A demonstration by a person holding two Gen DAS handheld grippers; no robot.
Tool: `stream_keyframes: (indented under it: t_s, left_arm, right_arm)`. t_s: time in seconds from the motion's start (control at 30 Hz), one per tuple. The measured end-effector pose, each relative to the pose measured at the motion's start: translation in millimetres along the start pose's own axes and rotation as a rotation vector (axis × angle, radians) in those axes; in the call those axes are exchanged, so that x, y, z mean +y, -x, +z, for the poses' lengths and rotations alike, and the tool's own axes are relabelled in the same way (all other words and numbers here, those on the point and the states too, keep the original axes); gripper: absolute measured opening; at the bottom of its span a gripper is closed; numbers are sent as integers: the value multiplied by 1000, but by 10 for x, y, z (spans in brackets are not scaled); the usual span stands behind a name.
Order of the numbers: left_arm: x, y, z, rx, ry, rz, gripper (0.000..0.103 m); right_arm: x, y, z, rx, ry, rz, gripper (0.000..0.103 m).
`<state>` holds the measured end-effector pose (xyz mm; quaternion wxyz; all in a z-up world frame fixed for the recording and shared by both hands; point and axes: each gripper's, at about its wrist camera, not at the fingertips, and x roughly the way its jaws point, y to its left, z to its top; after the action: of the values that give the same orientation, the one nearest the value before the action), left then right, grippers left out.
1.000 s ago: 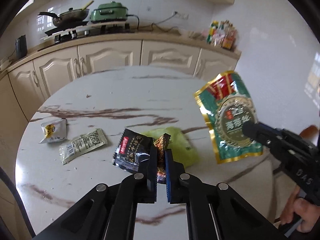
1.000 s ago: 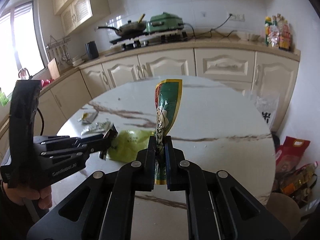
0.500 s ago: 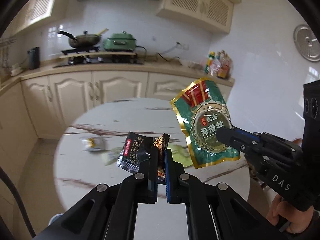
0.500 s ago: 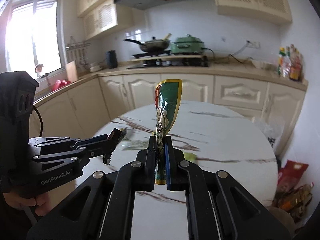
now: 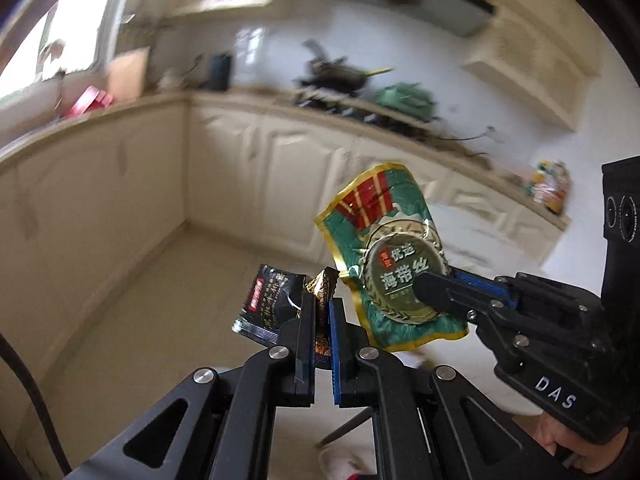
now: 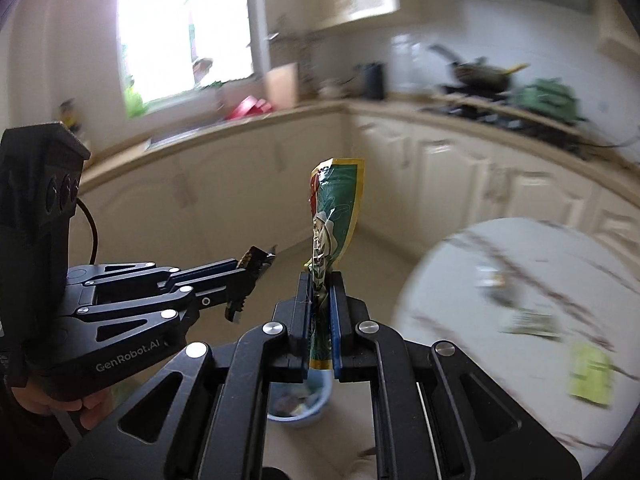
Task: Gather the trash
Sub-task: 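Carry both packets over the blue bin and open both grippers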
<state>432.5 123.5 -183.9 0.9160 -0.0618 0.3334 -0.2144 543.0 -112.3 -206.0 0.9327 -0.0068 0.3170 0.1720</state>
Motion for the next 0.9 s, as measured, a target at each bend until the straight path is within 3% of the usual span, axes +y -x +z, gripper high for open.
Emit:
stream_keyframes:
  t_s: [0.13,0.27,0.47,0.6,0.73,0.8,0.87,0.9]
  left_arm:
    - [708,-342,-252,100,101,47,2]
    - [1320,-884,-627,250,192,58,2]
    - [1962,-1747,-1168,438,287,55,2]
    - [2309,-2237,-1356,521,283,81,3]
    - [2580,-2496,-1446,550,301,116,13]
    - [2715,-2545,-1483,568,317,152,22]
    - [2797,-2543,-1478,561,333,175,41]
    - [2780,-2530,-1434,556,340,179,44]
  right_arm:
    - [295,-771,-136,114,34,61,8]
    - [387,-1676,-479,267,29,107,8]
    - [351,-2866,-1182,489,7,143,8]
    - [311,-3435,-1601,590,-12,161,8]
    - [212,-3789,-1875,649,-12,158,12]
    - [150,-3884,-1945,656,-32,155,20]
    - [124,-3961,-1967,654,-47,154,20]
    - [107,-3984,-1986,659,-54,156,20]
